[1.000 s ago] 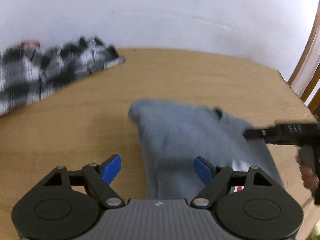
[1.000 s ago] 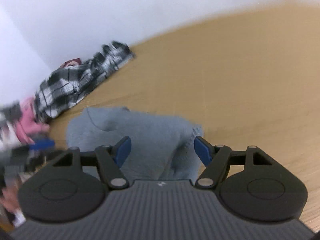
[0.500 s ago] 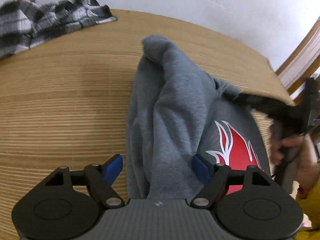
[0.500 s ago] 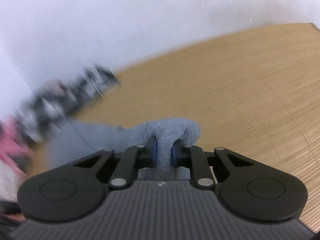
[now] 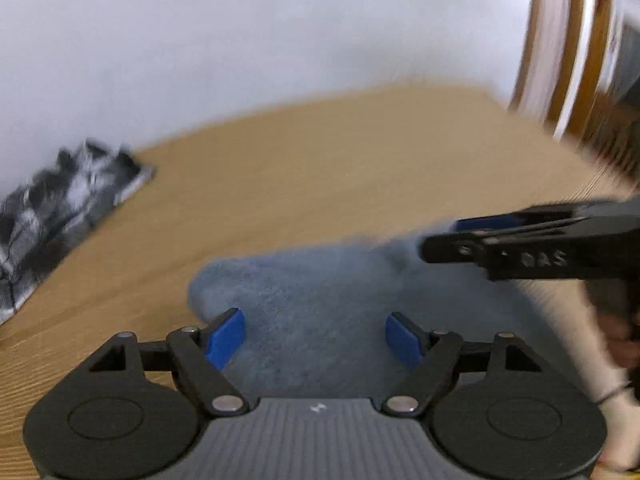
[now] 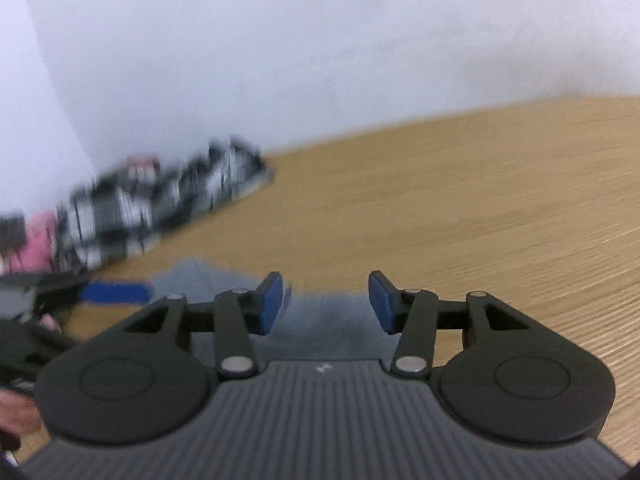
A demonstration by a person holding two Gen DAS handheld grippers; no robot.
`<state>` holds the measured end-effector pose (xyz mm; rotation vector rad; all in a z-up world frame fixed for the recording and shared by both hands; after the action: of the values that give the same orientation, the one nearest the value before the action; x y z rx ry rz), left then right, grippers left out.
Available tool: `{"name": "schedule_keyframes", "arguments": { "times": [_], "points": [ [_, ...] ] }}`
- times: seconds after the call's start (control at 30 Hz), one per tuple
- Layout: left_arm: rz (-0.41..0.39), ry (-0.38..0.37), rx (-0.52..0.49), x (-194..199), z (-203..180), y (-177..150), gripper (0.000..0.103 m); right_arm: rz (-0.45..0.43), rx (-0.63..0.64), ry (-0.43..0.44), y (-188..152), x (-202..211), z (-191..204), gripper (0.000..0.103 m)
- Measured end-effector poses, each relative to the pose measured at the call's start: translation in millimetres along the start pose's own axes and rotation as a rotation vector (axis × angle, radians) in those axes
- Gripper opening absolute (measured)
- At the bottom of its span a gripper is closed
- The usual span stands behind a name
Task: Fold clothes
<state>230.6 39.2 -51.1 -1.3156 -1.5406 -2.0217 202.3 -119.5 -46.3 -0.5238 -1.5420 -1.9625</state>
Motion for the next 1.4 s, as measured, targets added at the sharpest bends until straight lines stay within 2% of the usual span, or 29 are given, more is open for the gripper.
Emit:
{"name": "schedule_keyframes", "arguments": {
  "times": [0.03, 0.07, 0.13, 0.2, 0.33, 0.4, 0.47, 0.53, 0.6, 0.67, 0.7, 0.77, 0.87, 0.93, 1.17, 1.4],
  "points": [
    [0.031, -0.006, 0.005, -14.7, 5.0, -5.2, 0.089, 0.07, 0.011, -0.023, -8.5, -20.7, 0.9, 0.05],
    [0.026, -0.03, 0.047, -23.5, 11.2, -8.8, 0.094, 0.08, 0.033, -0.04, -14.7, -31.3, 4.0, 0.05],
    [0.018, -0.055, 0.091, -19.7, 20.2, -7.8, 0.094, 0.04, 0.114, -0.079, -19.1, -36.2, 16.7, 0.052],
    [-0.005, -0.03, 0.108, -0.9, 23.3, -10.5, 0.088, 0.037, 0.184, -0.11, -11.6, -26.4, 30.4, 0.053],
    [-0.058, 0.023, 0.117, 57.6, 25.3, -25.8, 0.086, 0.021, 0.139, -0.044, -9.0, 28.8, 19.2, 0.053],
    [-0.06, -0.002, 0.145, 79.6, 20.7, -36.8, 0.088, 0.004, 0.133, -0.018, -18.0, 64.4, 18.2, 0.053],
    [-0.014, -0.023, 0.156, 87.4, 11.6, -51.6, 0.088, -0.004, 0.134, 0.012, -28.2, 94.0, 18.3, 0.054],
    [0.045, -0.031, 0.145, 86.7, 0.6, -70.8, 0.088, 0.01, 0.151, 0.05, -41.4, 110.2, 20.7, 0.059],
    [0.081, 0.025, 0.178, 76.8, -3.1, -84.1, 0.091, 0.092, 0.163, 0.087, -61.8, 105.1, 23.9, 0.062],
    [0.107, 0.044, 0.241, 77.2, -0.1, -85.7, 0.093, 0.214, 0.153, 0.063, -87.2, 85.1, 24.5, 0.065],
    [0.113, 0.056, 0.273, 78.0, 3.1, -84.8, 0.092, 0.216, 0.135, 0.046, -91.2, 83.2, 23.6, 0.068],
    [0.104, 0.115, 0.262, 93.1, -4.3, -84.8, 0.092, 0.197, 0.11, 0.031, -89.1, 88.1, 22.3, 0.069],
    [0.087, 0.21, 0.246, 115.3, -22.9, -86.4, 0.091, 0.145, 0.133, 0.001, -83.1, 108.9, 18.6, 0.07],
    [0.079, 0.232, 0.288, 123.4, -30.7, -88.1, 0.091, 0.121, 0.159, -0.01, -85.7, 123.9, 12.8, 0.07],
    [0.135, 0.256, 0.391, 160.5, -76.4, -124.0, 0.091, 0.117, 0.147, 0.011, -112.2, 160.0, -2.4, 0.071],
    [0.163, 0.234, 0.377, 179.6, -95.0, -152.7, 0.091, 0.17, 0.282, -0.003, -149.5, 186.4, -8.6, 0.071]
  ]
}}
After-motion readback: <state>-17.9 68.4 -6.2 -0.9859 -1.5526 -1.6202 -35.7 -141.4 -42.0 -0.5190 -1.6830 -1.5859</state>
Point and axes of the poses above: each gripper's, at about its wrist camera, not at the fingertips, and x roughly against the way its jaws point, z to its left, y to its top, the point moved 2 cm from there along -x, roughly the way its jaws point, and after that the axes turned 3 degrees about -y, right-handed, at the moved point
